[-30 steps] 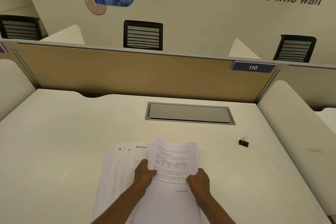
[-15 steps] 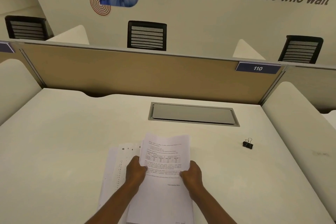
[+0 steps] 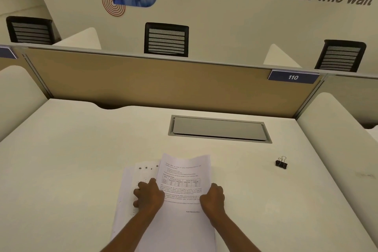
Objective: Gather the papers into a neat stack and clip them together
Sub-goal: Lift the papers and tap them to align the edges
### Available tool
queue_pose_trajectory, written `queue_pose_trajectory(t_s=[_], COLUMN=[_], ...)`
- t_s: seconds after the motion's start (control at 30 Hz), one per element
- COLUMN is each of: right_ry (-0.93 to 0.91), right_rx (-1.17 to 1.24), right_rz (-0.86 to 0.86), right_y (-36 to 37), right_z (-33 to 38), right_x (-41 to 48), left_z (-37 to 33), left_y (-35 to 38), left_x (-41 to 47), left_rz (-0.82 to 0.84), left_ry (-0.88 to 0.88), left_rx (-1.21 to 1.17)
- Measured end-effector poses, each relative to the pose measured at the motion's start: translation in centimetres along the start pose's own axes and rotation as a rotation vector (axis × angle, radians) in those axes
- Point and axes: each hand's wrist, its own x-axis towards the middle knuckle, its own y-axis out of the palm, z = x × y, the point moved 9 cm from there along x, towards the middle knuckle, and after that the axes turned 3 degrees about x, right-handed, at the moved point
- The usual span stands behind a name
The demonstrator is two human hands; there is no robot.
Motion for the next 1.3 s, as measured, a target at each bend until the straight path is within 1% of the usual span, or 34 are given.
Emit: queue_pose_trajectory(t_s=[0.13, 0.3, 0.37, 0.5, 0.57, 0.63, 0.73, 0.87, 1.0, 1.07, 1.13, 1.2, 1.3], right_ry=[0.011, 0.042, 0.034, 0.022, 0.015, 0.025, 0.059, 0.064, 0.055, 0.037, 0.027, 0.013, -0.004], right_rx=[0.098, 0.278, 0.317, 0.380, 0.414, 0.460, 0.492, 0.462, 0.428, 0.397, 0.374, 0.376, 0.406], right_rz=[0.019, 0.064, 0.066, 0.043, 0.038, 0.036, 0.057, 0.109, 0.097, 0.089, 0.093, 0.092, 0.085], right_y=[0.2, 0.3, 0.1, -0.7, -1.0, -1.1, -0.9, -0.1, -0.1, -0.2, -0.1, -0.2, -0.2], right_z=[-0.3, -0.5, -0.4, -0.1, -0.1, -0.3, -0.9, -1.1, -0.7, -0.5, -0.4, -0.4, -0.2], right_x=[0.0, -0.6, -0.7, -0.9, -1.0, -1.0, -0.9, -0.9, -1.1, -1.2, -1.4, -1.4, -1.5], left_z=[-0.2, 0.0, -0.1, -0.7, -0.9, -0.7, 0.2, 0.2, 0.1, 0.2, 0.4, 0.7, 1.0], left_y=[-0.3, -0.5, -0.5, -0.4, -0.4, -0.3, 0.0, 0.5, 0.8, 0.8, 0.7, 0.7, 0.5], left_x=[0.0, -0.2, 0.0, -0.1, -0.3, -0.2, -0.3, 0.2, 0.8, 0.6, 0.3, 0.2, 0.0], left_rz=[-0.004, -0.024, -0.040, -0.038, -0.027, -0.019, 0.001, 0.016, 0.031, 0.045, 0.054, 0.055, 0.037], left_ry=[0.003, 0.005, 0.024, 0.085, 0.084, 0.028, -0.071, -0.025, -0.022, -0.045, -0.087, -0.131, -0.192], left_rx=[0.000, -0.044, -0.144, -0.445, -0.500, -0.501, -0.425, -0.362, -0.344, -0.368, -0.322, -0.301, -0.336])
